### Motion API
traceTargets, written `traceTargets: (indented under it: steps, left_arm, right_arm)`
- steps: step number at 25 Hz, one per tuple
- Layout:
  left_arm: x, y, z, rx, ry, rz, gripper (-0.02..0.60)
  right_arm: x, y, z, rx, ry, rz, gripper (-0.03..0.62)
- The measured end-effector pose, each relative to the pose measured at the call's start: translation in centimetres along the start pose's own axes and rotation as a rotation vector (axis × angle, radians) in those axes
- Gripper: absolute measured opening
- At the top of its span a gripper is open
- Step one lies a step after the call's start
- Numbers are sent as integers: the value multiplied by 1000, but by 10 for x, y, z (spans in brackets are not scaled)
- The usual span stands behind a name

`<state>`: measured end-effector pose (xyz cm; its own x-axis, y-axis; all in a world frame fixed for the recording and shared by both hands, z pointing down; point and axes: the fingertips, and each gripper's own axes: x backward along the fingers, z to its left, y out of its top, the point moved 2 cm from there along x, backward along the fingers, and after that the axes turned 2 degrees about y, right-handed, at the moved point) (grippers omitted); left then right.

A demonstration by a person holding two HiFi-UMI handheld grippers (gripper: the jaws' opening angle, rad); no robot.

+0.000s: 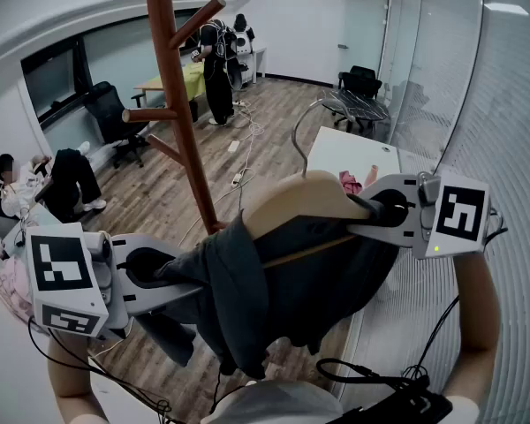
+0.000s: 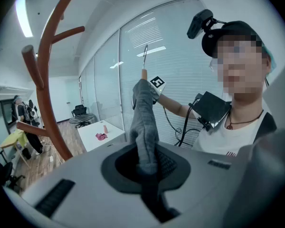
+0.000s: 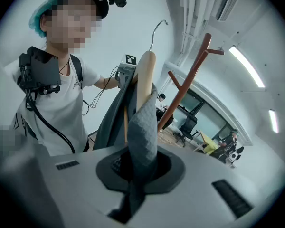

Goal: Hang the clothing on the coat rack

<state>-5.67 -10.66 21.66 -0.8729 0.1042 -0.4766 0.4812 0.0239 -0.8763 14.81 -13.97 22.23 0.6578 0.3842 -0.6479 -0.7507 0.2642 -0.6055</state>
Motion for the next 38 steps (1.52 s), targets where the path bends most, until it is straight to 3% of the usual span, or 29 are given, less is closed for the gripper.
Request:
traceTargets:
  steps: [23, 31, 34, 38]
  left_arm:
    - [-4, -5, 7, 8, 21, -4, 31]
    - [-8, -9, 12, -1, 54, -20, 32]
    - [17, 0, 32, 1, 61, -16, 32]
    - [52, 24, 57, -1, 69, -8, 32]
  right_arm:
    - [-7, -6, -7, -7, 11, 12, 28]
    - [-12, -8, -14, 23, -2, -34, 28]
    - [-20, 18, -40, -6, -15, -97, 28]
    - [-17, 52, -76, -19, -18, -106, 29]
